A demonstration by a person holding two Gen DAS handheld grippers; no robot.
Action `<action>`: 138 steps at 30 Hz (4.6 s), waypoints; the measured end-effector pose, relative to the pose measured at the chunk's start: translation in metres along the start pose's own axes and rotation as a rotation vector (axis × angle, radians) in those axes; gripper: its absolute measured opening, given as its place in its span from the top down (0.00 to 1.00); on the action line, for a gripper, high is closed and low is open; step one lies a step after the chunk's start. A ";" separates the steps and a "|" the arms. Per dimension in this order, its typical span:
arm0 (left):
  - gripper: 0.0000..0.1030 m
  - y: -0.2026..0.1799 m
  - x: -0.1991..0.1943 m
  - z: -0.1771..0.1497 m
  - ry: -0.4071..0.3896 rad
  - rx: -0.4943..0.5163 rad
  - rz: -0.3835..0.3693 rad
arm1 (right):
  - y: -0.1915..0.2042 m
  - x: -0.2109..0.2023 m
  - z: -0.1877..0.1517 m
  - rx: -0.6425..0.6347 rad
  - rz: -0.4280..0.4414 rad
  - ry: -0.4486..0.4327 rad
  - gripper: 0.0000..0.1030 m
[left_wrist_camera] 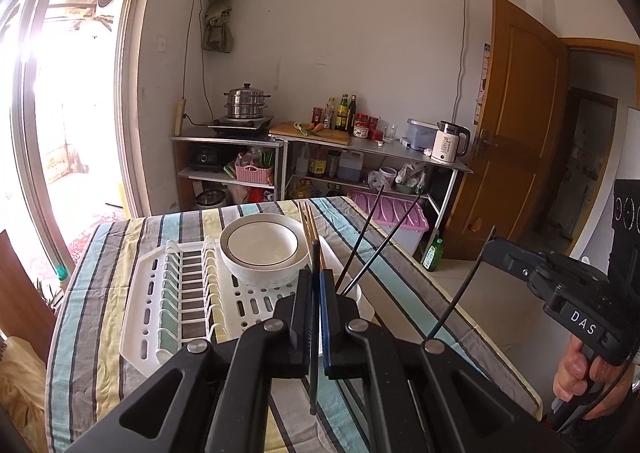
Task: Organize utensils
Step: 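Lift both black chopsticks and carry them over the white cup, then open both tools to drop the black chopsticks into the white cup, then move both open tools back down toward the remaining black chopsticks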
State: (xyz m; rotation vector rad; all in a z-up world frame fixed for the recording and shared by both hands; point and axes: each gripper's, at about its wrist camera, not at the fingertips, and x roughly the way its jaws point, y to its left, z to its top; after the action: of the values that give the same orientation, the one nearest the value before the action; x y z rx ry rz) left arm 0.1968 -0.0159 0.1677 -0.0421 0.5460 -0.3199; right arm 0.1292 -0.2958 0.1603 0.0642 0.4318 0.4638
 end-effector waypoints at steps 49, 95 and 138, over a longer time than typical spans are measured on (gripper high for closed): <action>0.97 0.026 0.142 0.088 0.072 -0.080 -0.074 | -0.040 0.100 0.060 0.018 -0.012 0.037 0.97; 0.95 0.006 0.054 -0.025 0.035 -0.042 0.018 | -0.035 0.025 -0.014 0.055 -0.027 0.068 0.89; 0.85 -0.032 0.099 -0.147 0.327 -0.049 0.016 | -0.058 0.046 -0.133 0.071 -0.090 0.338 0.87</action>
State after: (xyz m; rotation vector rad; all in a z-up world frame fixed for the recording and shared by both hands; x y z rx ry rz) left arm 0.1916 -0.0706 -0.0038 -0.0332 0.8781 -0.2994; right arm 0.1350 -0.3323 0.0126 0.0346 0.7797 0.3708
